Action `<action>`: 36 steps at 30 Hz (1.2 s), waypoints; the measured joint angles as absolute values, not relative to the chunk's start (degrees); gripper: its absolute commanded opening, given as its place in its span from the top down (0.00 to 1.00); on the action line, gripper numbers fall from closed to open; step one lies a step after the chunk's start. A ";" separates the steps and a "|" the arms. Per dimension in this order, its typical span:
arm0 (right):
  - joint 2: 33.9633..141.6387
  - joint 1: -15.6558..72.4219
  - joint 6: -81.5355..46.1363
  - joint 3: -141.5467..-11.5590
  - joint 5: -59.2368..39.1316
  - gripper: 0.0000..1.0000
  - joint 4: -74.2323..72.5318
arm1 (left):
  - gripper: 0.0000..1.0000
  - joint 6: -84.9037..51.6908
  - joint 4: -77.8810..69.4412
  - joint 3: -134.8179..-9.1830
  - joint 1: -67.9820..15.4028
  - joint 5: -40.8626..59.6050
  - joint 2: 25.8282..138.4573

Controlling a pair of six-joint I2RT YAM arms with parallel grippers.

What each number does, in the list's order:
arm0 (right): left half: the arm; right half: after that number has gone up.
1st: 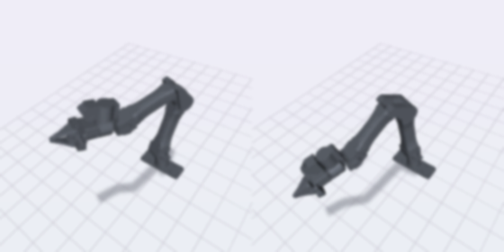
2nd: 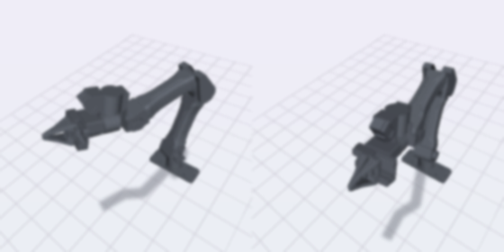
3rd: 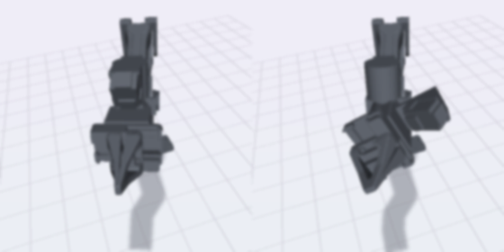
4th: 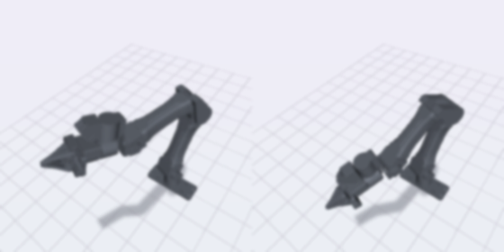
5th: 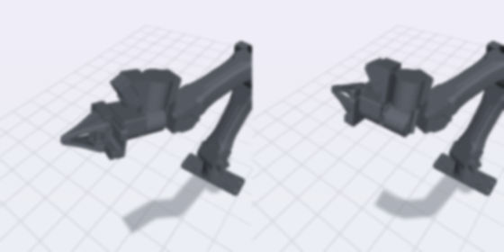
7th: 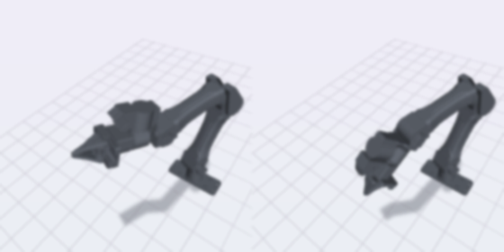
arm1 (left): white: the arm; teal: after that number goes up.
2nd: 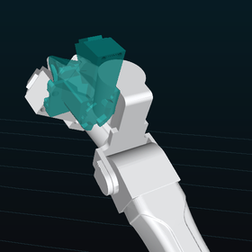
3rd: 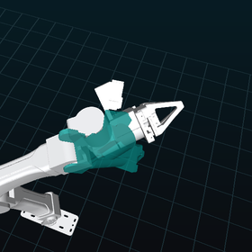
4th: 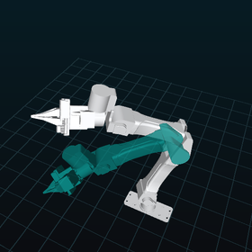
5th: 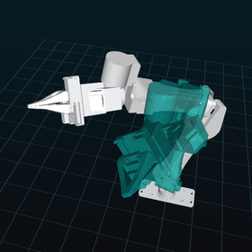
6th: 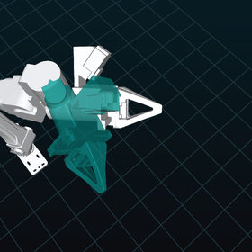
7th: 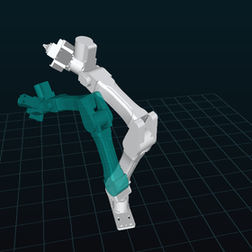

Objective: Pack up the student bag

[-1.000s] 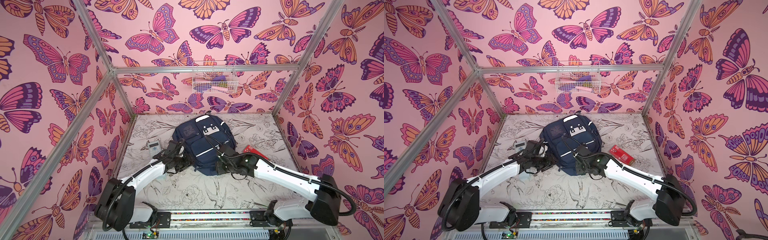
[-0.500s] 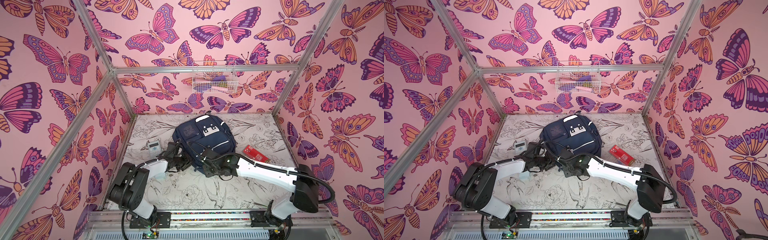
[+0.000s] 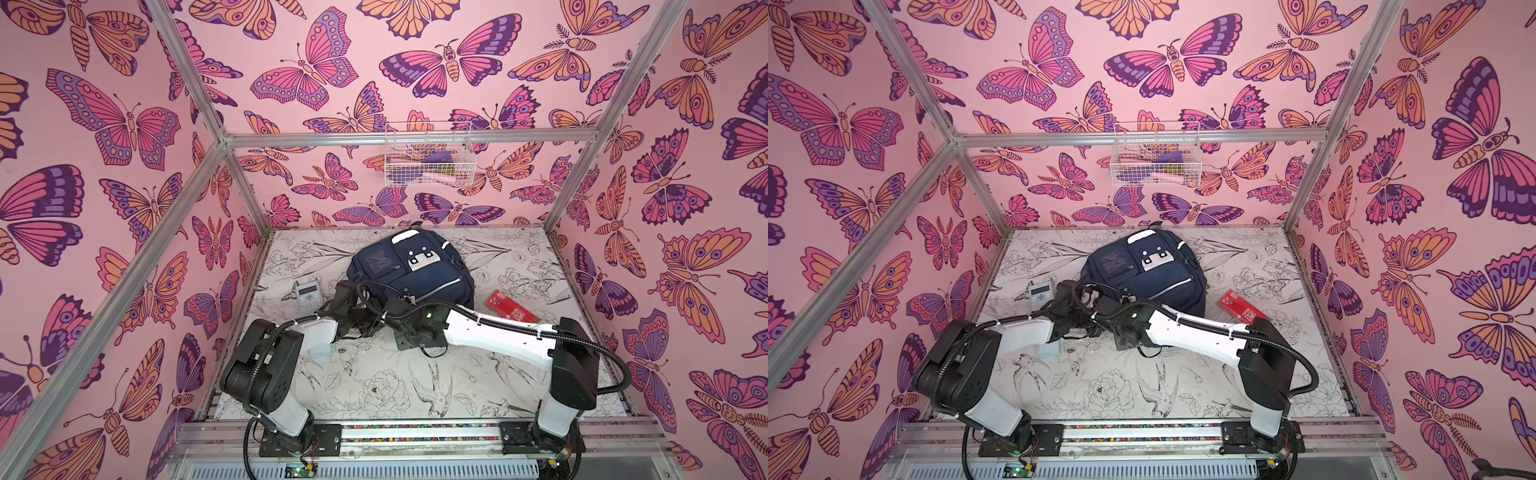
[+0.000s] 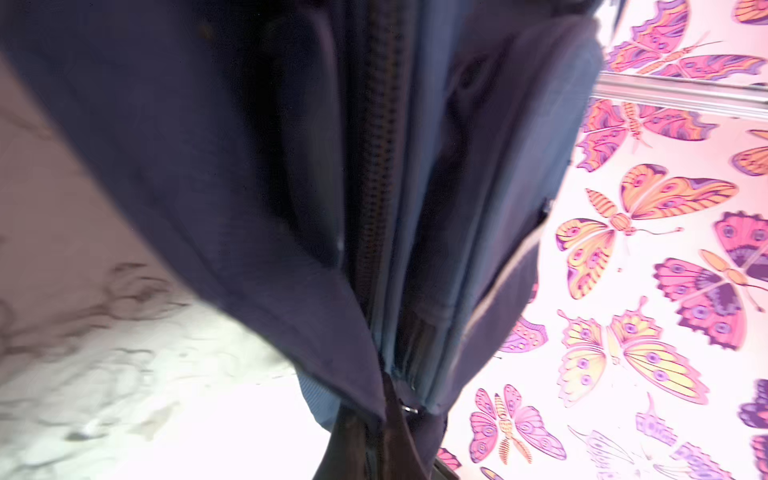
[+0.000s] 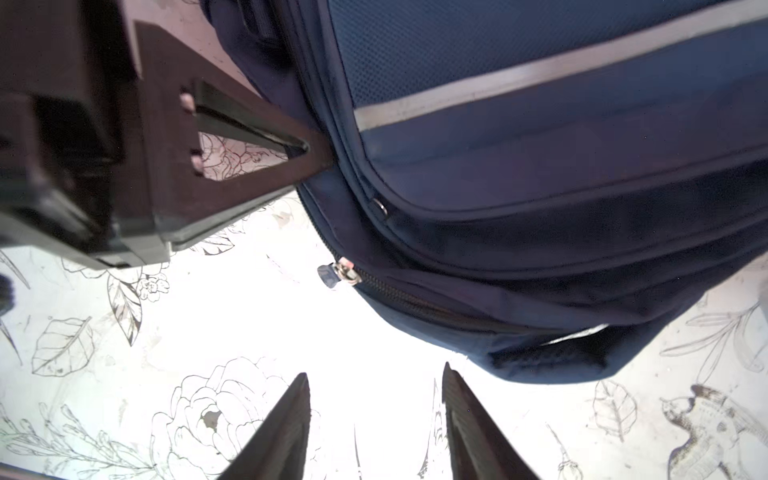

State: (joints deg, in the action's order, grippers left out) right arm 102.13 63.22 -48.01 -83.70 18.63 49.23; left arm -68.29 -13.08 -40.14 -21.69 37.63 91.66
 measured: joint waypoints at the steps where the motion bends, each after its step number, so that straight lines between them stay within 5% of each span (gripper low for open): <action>1: 102.17 63.24 -48.77 -83.77 18.94 0.47 49.60 | 1.00 -68.93 -13.54 -40.18 -22.00 37.65 91.20; 18: 118.39 63.79 -61.80 -105.51 35.92 0.46 72.55 | 1.00 -77.54 -21.12 -42.11 -27.16 38.13 90.08; 36: 118.72 61.04 -59.07 -102.74 35.07 0.73 72.38 | 1.00 -79.61 -25.65 -42.11 -28.80 37.91 92.23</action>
